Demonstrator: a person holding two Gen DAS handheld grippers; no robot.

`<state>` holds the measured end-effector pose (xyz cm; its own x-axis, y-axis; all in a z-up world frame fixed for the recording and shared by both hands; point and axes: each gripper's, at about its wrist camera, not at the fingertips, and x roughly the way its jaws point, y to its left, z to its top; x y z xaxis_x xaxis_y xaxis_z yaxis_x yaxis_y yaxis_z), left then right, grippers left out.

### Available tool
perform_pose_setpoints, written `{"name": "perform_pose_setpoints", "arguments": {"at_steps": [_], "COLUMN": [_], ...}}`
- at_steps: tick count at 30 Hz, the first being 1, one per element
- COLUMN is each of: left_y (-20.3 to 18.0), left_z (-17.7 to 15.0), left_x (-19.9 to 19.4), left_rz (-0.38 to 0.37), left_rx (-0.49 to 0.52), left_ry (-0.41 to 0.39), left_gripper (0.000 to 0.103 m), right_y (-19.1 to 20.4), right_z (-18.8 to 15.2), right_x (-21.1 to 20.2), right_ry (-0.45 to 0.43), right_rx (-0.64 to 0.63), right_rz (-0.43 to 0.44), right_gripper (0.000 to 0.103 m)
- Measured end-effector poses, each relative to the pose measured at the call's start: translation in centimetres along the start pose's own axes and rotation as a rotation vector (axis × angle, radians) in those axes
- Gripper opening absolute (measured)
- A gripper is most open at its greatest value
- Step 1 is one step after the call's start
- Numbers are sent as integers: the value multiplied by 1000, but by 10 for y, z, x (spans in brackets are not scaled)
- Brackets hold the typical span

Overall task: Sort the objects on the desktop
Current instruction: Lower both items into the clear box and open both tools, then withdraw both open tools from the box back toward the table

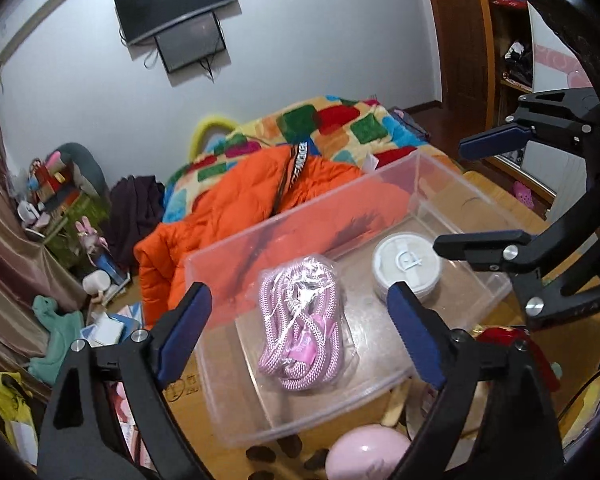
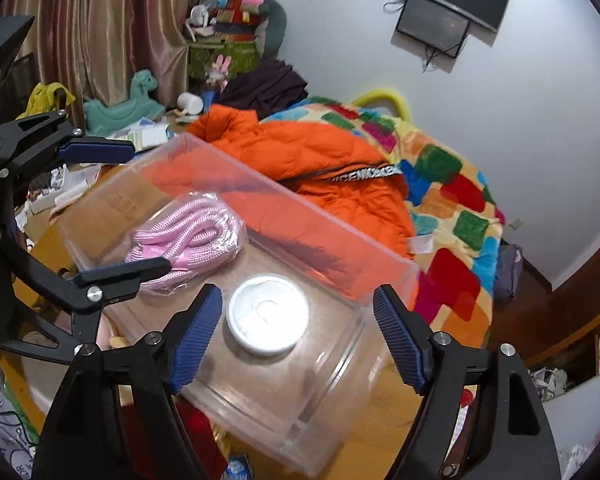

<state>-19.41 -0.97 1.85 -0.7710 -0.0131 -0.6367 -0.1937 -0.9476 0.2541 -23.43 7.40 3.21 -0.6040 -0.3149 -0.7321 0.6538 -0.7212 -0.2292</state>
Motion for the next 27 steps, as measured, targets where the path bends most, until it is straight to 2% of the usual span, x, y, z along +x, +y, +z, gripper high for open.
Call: {"name": "perform_pose_setpoints", "arguments": {"at_steps": [5, 14, 21, 27], "left_y": [0, 8, 25, 42], "left_z": [-1, -20, -48, -83], "left_x": [-34, -80, -113, -112], "left_rz": [12, 54, 22, 15], "left_rx": [-17, -70, -181, -274], "left_ry": [-43, -85, -135, -92], "left_gripper": [95, 96, 97, 98], "right_y": [0, 2, 3, -13], "right_z": [-8, -37, -69, -103], "right_x": [-33, -90, -118, -122], "right_ry": [-43, -132, -185, -210], "right_rx": [11, 30, 57, 142], "right_rz": [-16, -47, -64, -90], "right_gripper": [76, 83, 84, 84]}}
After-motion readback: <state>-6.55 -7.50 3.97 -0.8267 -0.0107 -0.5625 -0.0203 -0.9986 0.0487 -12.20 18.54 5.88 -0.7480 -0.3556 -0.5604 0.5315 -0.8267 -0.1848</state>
